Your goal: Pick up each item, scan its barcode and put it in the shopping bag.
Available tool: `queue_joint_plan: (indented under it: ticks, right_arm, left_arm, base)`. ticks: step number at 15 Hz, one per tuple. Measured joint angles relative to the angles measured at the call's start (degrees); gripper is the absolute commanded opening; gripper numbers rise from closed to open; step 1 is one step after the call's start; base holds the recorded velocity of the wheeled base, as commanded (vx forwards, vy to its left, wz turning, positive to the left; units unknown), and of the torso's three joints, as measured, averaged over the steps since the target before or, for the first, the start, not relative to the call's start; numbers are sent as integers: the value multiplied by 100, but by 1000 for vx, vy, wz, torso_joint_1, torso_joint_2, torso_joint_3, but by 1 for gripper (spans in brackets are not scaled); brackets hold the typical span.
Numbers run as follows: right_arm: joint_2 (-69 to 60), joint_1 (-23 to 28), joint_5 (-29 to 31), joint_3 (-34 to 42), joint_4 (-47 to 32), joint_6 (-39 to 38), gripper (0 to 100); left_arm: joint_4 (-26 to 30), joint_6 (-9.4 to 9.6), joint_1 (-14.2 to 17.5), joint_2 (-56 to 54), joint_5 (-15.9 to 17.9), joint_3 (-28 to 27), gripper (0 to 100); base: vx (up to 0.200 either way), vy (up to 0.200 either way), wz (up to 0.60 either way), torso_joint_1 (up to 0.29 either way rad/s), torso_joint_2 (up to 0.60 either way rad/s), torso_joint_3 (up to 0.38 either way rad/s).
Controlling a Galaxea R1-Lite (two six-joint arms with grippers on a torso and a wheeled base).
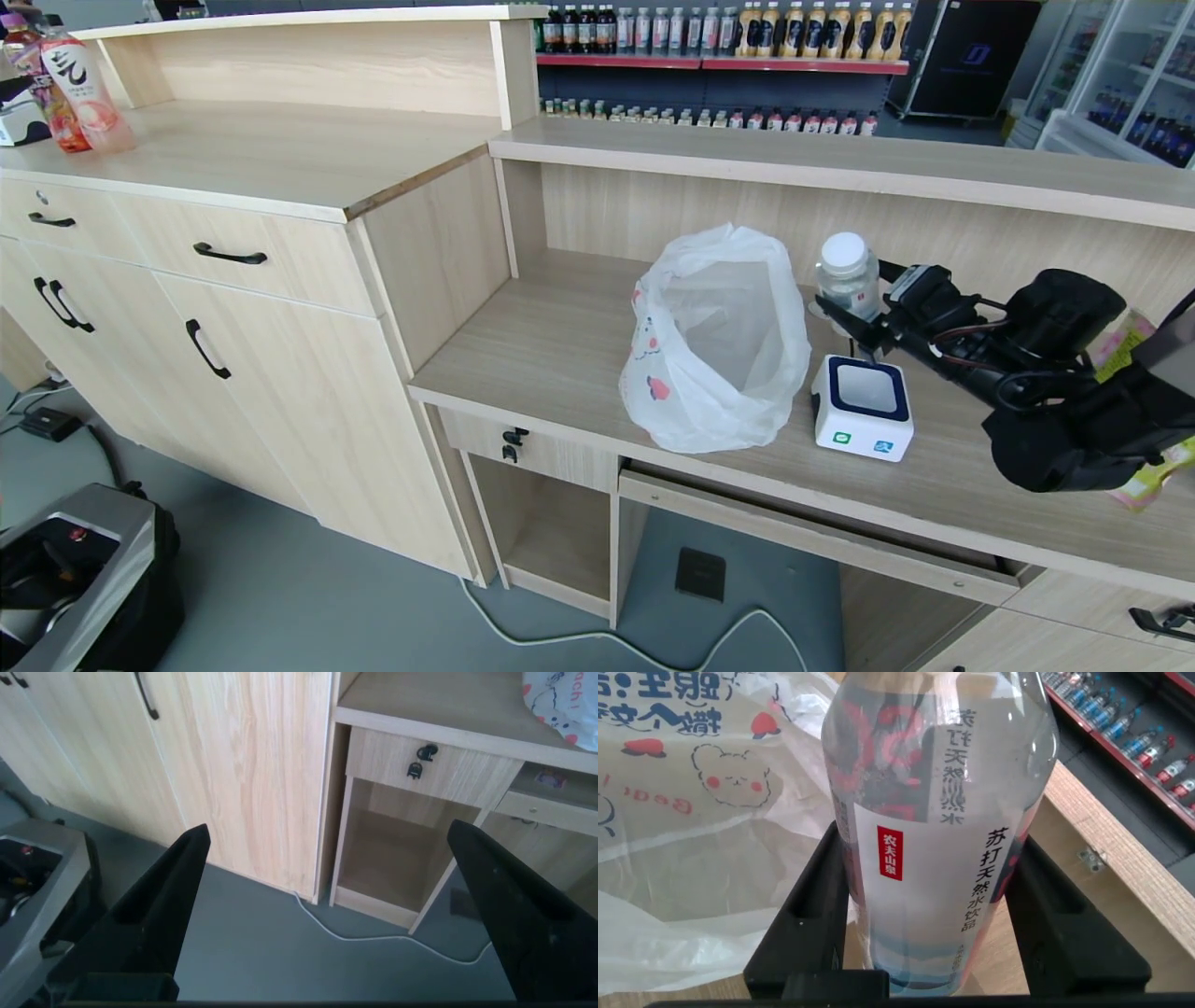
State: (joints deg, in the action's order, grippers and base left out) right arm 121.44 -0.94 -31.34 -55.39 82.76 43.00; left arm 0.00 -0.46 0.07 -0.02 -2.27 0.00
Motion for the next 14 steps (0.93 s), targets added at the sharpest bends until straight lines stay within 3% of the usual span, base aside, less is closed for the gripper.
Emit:
queue_joint_plan:
  ticks: [14]
  right_arm:
    - [111, -62, 44, 85, -7, 24, 0]
  left_arm:
    - [0, 2, -2, 0, 0, 0, 100]
  base:
    - [0, 0, 0, 0, 0, 0]
